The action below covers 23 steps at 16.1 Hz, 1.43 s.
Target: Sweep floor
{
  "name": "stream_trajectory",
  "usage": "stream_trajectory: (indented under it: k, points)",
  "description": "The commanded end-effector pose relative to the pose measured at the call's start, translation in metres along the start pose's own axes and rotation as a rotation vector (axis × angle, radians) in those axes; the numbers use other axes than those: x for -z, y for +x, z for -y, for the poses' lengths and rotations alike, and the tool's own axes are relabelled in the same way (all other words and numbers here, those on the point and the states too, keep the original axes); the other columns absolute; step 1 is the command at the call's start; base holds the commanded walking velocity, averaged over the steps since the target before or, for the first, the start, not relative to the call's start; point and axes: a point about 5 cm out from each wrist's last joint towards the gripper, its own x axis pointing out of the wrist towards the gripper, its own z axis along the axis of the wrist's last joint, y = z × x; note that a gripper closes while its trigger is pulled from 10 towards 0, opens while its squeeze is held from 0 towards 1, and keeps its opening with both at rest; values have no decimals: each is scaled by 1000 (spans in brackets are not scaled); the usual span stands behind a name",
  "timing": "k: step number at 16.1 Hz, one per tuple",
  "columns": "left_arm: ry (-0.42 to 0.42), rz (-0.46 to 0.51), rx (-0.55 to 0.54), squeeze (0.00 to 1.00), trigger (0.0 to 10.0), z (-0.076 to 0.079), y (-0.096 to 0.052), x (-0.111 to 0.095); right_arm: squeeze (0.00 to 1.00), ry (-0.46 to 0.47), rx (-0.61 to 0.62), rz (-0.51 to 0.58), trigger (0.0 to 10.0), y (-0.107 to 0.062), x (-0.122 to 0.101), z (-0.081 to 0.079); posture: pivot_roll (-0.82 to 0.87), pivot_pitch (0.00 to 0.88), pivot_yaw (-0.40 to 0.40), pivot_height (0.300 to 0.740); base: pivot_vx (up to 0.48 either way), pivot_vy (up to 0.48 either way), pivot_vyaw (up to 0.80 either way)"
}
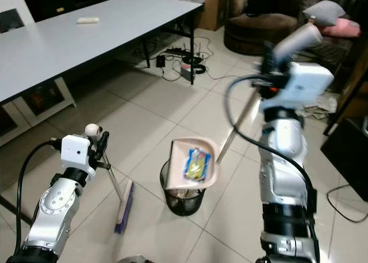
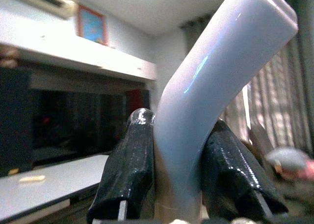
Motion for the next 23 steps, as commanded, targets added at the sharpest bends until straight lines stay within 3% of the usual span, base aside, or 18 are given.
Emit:
stream_trajectory:
  k: [1, 3, 6, 10, 13, 15, 16, 20, 23]
  points:
    - [17, 25, -9, 0, 10000, -3, 4, -6, 0, -64, -88, 73, 10000, 7, -11, -13, -4, 9, 61, 740, 0, 0, 0]
    - [16, 28, -12, 0, 10000, -2, 5, -7, 0, -104, -238, 132, 10000, 6, -12, -45, -3, 8, 57, 740, 0, 0, 0]
    - [16, 32, -12, 0, 10000, -1, 5, -8, 0, -100, -357, 179, 10000, -3, -9, -75, 0, 7, 56, 740, 0, 0, 0]
    - [18, 33, -13, 0, 10000, -1, 5, -8, 0, -141, -464, 215, 10000, -9, -6, -91, 1, 14, 55, 740, 0, 0, 0]
    - [18, 34, -9, 0, 10000, 0, 5, -8, 0, -322, -605, 251, 10000, -19, -1, -103, 0, 18, 54, 740, 0, 0, 0]
    - [19, 35, -8, 0, 10000, 0, 5, -8, 0, -352, -582, 260, 10000, -18, -2, -99, 1, 16, 53, 740, 0, 0, 0]
    - [21, 34, -9, 0, 10000, 0, 5, -9, 0, -336, -470, 275, 10000, -9, -10, -88, 0, 18, 53, 740, 0, 0, 0]
    - [20, 30, -25, 0, 10000, -3, 6, -9, 0, -143, -154, 307, 10000, 17, -36, -54, 2, 21, 54, 740, 0, 0, 0]
    - [41, 14, -78, 0, 10000, -15, 5, -9, 0, -91, -58, 303, 10000, 33, -55, -50, 3, 23, 55, 740, 0, 0, 483]
